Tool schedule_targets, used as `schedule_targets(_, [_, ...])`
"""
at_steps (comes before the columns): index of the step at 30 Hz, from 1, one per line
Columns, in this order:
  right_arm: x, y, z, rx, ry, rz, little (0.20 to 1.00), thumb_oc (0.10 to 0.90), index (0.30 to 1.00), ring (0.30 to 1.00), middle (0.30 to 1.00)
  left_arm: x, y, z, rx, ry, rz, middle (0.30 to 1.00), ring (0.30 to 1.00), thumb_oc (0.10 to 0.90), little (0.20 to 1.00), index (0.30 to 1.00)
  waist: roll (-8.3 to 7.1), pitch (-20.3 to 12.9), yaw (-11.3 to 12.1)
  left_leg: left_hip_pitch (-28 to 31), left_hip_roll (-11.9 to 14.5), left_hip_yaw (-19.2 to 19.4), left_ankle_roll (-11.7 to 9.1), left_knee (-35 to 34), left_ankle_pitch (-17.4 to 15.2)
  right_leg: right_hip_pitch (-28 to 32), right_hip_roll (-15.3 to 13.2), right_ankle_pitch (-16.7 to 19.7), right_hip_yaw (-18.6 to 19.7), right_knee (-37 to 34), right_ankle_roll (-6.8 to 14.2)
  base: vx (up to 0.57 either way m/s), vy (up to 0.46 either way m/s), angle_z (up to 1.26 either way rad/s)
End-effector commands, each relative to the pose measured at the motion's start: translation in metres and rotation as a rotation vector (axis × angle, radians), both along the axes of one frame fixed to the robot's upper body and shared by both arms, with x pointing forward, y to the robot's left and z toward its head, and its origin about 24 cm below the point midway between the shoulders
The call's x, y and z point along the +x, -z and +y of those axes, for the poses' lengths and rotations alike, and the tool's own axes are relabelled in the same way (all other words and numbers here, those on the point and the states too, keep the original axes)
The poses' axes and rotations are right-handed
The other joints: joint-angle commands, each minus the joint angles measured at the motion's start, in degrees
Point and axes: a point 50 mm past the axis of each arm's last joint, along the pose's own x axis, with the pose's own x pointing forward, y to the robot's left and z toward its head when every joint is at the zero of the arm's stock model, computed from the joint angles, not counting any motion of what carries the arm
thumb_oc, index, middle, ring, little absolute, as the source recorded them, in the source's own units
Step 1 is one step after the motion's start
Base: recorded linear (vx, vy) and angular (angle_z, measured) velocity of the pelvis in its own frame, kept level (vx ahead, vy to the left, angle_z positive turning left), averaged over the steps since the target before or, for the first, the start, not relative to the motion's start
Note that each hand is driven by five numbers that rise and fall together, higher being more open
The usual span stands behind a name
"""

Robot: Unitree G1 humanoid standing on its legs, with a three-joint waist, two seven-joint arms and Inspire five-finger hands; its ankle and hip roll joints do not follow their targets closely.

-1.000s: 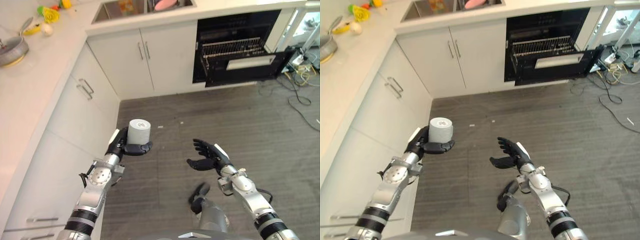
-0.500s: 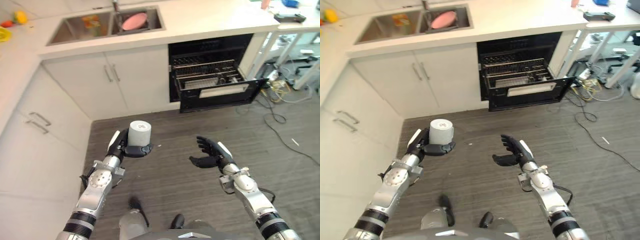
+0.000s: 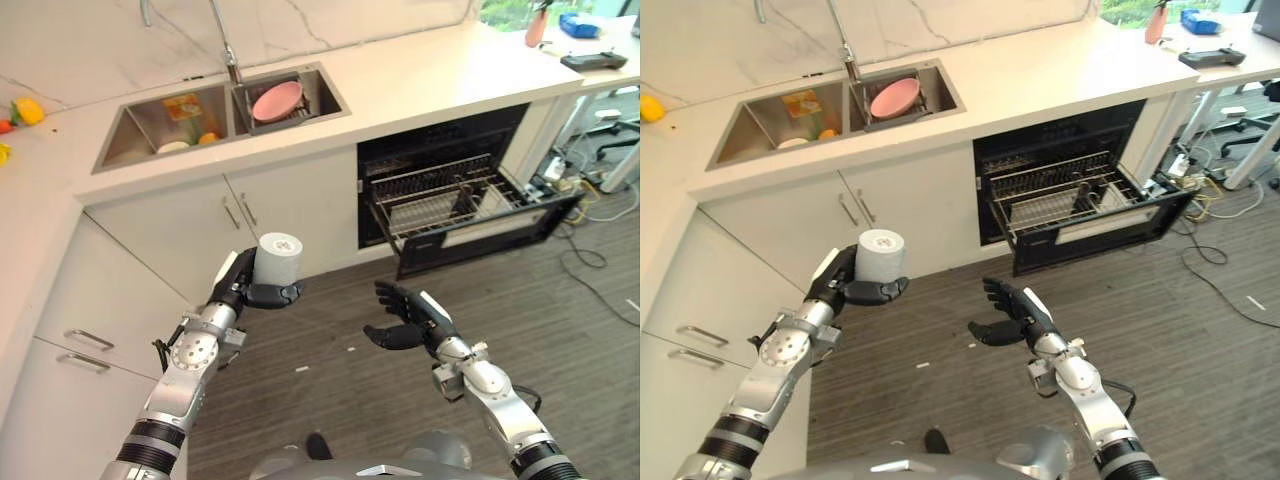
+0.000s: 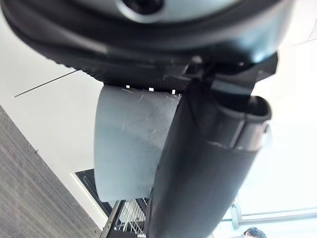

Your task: Place the dishes in the dishwasher.

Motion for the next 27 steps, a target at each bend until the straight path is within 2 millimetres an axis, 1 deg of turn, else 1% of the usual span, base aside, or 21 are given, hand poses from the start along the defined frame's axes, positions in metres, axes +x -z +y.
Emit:
schedule_targets(1, [0.033, -0.048, 0.004, 0.050, -0.013, -0.249, 0.900, 0.800, 0.900, 0.900, 0.900, 0.014, -0.055, -0.006, -0.003, 0.059, -0.289, 0.300, 0.300, 0.400, 0.300, 0.300, -1.89, -2.55, 1.51, 2.53, -0.89, 2.89, -6.65, -2.13, -4.77, 1.97, 5.45, 9.28, -3.45, -19.94, 3.46, 0.23, -0.084, 0.27])
schedule_targets(2, [0.036, -0.052, 0.005, 0.058, -0.016, -0.263, 0.900, 0.800, 0.900, 0.900, 0.900, 0.014, -0.056, -0.004, -0.007, 0.049, -0.294, 0.300, 0.300, 0.400, 0.300, 0.300, -1.76, -3.17, 1.79, 2.74, -0.35, 2.90, -7.54, -2.51, -4.79, 1.59, 7.99, 9.55, -8.27, -28.16, 2.23, 0.27, -0.192, 0.31])
schedule_targets(3, [0.037, -0.056, 0.006, 0.061, -0.025, -0.281, 0.900, 0.800, 0.900, 0.900, 0.900, 0.012, -0.059, 0.000, -0.011, 0.040, -0.308, 0.300, 0.300, 0.400, 0.300, 0.300, -2.50, -3.72, 2.03, 2.92, -0.66, 3.11, -8.58, -2.54, -5.18, 0.21, 11.11, 11.00, -11.37, -39.47, 1.63, 0.19, -0.181, 0.17])
schedule_targets(4, [0.037, -0.056, 0.006, 0.062, -0.025, -0.281, 0.900, 0.800, 0.900, 0.900, 0.900, 0.012, -0.059, 0.000, -0.011, 0.040, -0.307, 0.300, 0.300, 0.400, 0.300, 0.300, -2.40, -3.93, 1.98, 2.65, -0.34, 3.18, -8.71, -2.54, -4.92, 0.57, 11.97, 11.79, -11.77, -41.07, 1.26, 0.18, -0.166, -0.07])
schedule_targets(6, [0.038, -0.060, 0.010, 0.081, -0.036, -0.302, 0.900, 0.800, 0.900, 0.900, 0.900, 0.012, -0.061, 0.003, -0.020, 0.029, -0.319, 0.300, 0.300, 0.400, 0.300, 0.300, -3.16, -4.58, 2.52, 3.11, -1.07, 4.32, -9.33, -2.45, -5.41, 0.16, 12.75, 13.79, -15.44, -47.65, 1.47, 0.24, -0.140, -0.32])
schedule_targets(7, [0.036, -0.064, 0.011, 0.085, -0.051, -0.319, 0.900, 0.800, 0.900, 0.900, 0.900, 0.014, -0.065, 0.001, -0.024, 0.044, -0.336, 0.300, 0.300, 0.400, 0.300, 0.300, -3.51, -5.31, 2.51, 3.24, -1.95, 4.88, -9.16, -2.34, -6.36, 1.14, 12.99, 13.49, -17.36, -50.61, 0.73, 0.23, -0.139, -0.34])
schedule_targets(9, [0.035, -0.065, 0.010, 0.083, -0.054, -0.327, 0.900, 0.800, 0.900, 0.900, 0.900, 0.014, -0.066, -0.002, -0.025, 0.060, -0.337, 0.300, 0.300, 0.400, 0.300, 0.300, -3.55, -6.06, 2.22, 3.47, -2.42, 4.69, -8.98, -2.18, -7.21, 2.33, 13.54, 13.69, -17.24, -51.71, 0.37, 0.25, -0.097, -0.21])
schedule_targets(10, [0.035, -0.069, 0.008, 0.076, -0.051, -0.346, 0.900, 0.800, 0.900, 0.900, 0.900, 0.015, -0.066, -0.006, -0.026, 0.072, -0.341, 0.300, 0.300, 0.400, 0.300, 0.300, -3.48, -6.30, 1.64, 3.48, -2.76, 4.17, -8.79, -1.06, -7.84, 2.53, 14.18, 13.26, -15.96, -52.02, -0.18, 0.34, -0.123, -0.07])
schedule_targets(12, [0.035, -0.079, 0.000, 0.056, -0.028, -0.402, 0.900, 0.800, 0.900, 0.900, 0.900, 0.018, -0.066, -0.014, -0.040, 0.097, -0.349, 0.300, 0.300, 0.400, 0.300, 0.300, -3.50, -6.18, 0.77, 3.07, -2.81, 4.22, -9.11, 4.38, -10.07, 3.19, 15.12, 12.31, -13.80, -52.49, -1.17, 0.31, -0.147, 0.21])
schedule_targets(13, [0.035, -0.085, -0.003, 0.050, -0.015, -0.432, 0.900, 0.800, 0.900, 0.900, 0.900, 0.019, -0.067, -0.018, -0.047, 0.111, -0.353, 0.300, 0.300, 0.400, 0.300, 0.300, -3.53, -6.18, 0.65, 2.46, -2.92, 4.82, -9.61, 7.61, -10.96, 4.37, 15.18, 12.19, -14.14, -52.74, -1.53, 0.28, -0.187, 0.36])
schedule_targets(14, [0.035, -0.090, -0.009, 0.045, 0.012, -0.461, 0.900, 0.800, 0.900, 0.900, 0.900, 0.022, -0.069, -0.024, -0.055, 0.131, -0.360, 0.300, 0.300, 0.400, 0.300, 0.300, -3.58, -5.71, 0.47, 0.59, -1.31, 5.46, -11.63, 14.40, -11.40, 6.06, 15.75, 11.57, -14.32, -53.45, -2.30, 0.29, -0.208, 0.16])
schedule_targets(15, [0.035, -0.094, -0.013, 0.051, 0.033, -0.481, 0.900, 0.800, 0.900, 0.900, 0.900, 0.023, -0.070, -0.027, -0.063, 0.143, -0.366, 0.300, 0.300, 0.400, 0.300, 0.300, -3.77, -5.55, 0.29, -0.31, 0.25, 6.09, -13.83, 18.81, -10.36, 7.46, 16.16, 11.10, -14.65, -53.97, -2.83, 0.29, -0.240, -0.01])
schedule_targets(16, [0.034, -0.100, -0.015, 0.061, 0.043, -0.507, 0.900, 0.800, 0.900, 0.900, 0.900, 0.023, -0.072, -0.028, -0.073, 0.152, -0.371, 0.300, 0.300, 0.400, 0.300, 0.300, -3.91, -5.24, 0.35, -0.86, 1.77, 6.11, -16.14, 23.40, -8.67, 8.73, 16.75, 10.76, -14.76, -54.43, -3.16, 0.29, -0.226, 0.06])
schedule_targets(18, [0.035, -0.106, -0.020, 0.059, 0.061, -0.534, 0.900, 0.800, 0.900, 0.900, 0.900, 0.024, -0.072, -0.027, -0.076, 0.155, -0.368, 0.300, 0.300, 0.400, 0.300, 0.300, -4.08, -4.32, 1.12, -3.47, 2.91, 4.43, -21.54, 31.48, -3.65, 11.30, 18.53, 9.66, -13.90, -55.62, -4.61, 0.24, -0.226, -0.07])
schedule_targets(19, [0.036, -0.107, -0.023, 0.056, 0.072, -0.541, 0.900, 0.800, 0.900, 0.900, 0.900, 0.024, -0.071, -0.026, -0.072, 0.153, -0.365, 0.300, 0.300, 0.400, 0.300, 0.300, -4.59, -3.74, 1.72, -5.97, 3.21, 3.06, -22.85, 35.19, -1.63, 12.20, 19.16, 9.09, -13.57, -56.38, -5.67, 0.17, -0.178, -0.43])
schedule_targets(21, [0.035, -0.105, -0.025, 0.055, 0.081, -0.533, 0.900, 0.800, 0.900, 0.900, 0.900, 0.022, -0.069, -0.026, -0.077, 0.160, -0.353, 0.300, 0.300, 0.400, 0.300, 0.300, -3.97, -3.96, 1.75, -6.06, 5.96, 4.01, -22.20, 31.58, -1.84, 12.86, 20.54, 7.86, -13.79, -56.79, -6.14, 0.16, -0.078, -0.49])
schedule_targets(22, [0.036, -0.104, -0.025, 0.057, 0.085, -0.527, 0.900, 0.800, 0.900, 0.900, 0.900, 0.020, -0.069, -0.026, -0.083, 0.163, -0.350, 0.300, 0.300, 0.400, 0.300, 0.300, -3.41, -4.21, 1.63, -5.31, 6.63, 4.71, -20.95, 28.34, -3.30, 12.65, 20.83, 7.79, -13.80, -56.85, -5.71, 0.12, 0.009, -0.38])
schedule_targets(23, [0.035, -0.104, -0.025, 0.056, 0.084, -0.526, 0.900, 0.800, 0.900, 0.900, 0.900, 0.020, -0.068, -0.026, -0.085, 0.162, -0.348, 0.300, 0.300, 0.400, 0.300, 0.300, -3.29, -4.27, 1.77, -4.91, 6.44, 4.99, -20.71, 27.75, -3.35, 12.67, 20.78, 7.95, -13.62, -56.85, -5.56, 0.10, 0.073, -0.29])
schedule_targets(25, [0.038, -0.104, -0.025, 0.053, 0.089, -0.525, 0.900, 0.800, 0.900, 0.900, 0.900, 0.017, -0.066, -0.024, -0.089, 0.161, -0.336, 0.300, 0.300, 0.400, 0.300, 0.300, -2.73, -4.98, 1.97, -5.16, 7.94, 6.21, -18.43, 21.54, -4.96, 12.81, 19.69, 7.66, -12.65, -56.95, -4.12, 0.19, 0.212, -0.41])
schedule_targets(26, [0.041, -0.101, -0.022, 0.054, 0.075, -0.507, 0.900, 0.800, 0.900, 0.900, 0.900, 0.014, -0.061, -0.017, -0.099, 0.129, -0.319, 0.300, 0.300, 0.400, 0.300, 0.300, -2.99, -5.68, 2.82, -7.19, 11.14, 4.50, -17.40, 14.87, -2.19, 12.55, 19.04, 6.85, -9.68, -56.85, -3.44, 0.30, 0.327, -0.60])
schedule_targets(27, [0.041, -0.097, -0.020, 0.063, 0.072, -0.489, 0.900, 0.800, 0.900, 0.900, 0.900, 0.013, -0.060, -0.015, -0.100, 0.118, -0.316, 0.300, 0.300, 0.400, 0.300, 0.300, -2.88, -5.62, 2.98, -7.56, 13.44, 3.22, -17.71, 12.80, 0.26, 12.80, 18.65, 6.90, -8.60, -56.71, -3.17, 0.31, 0.312, -0.88])
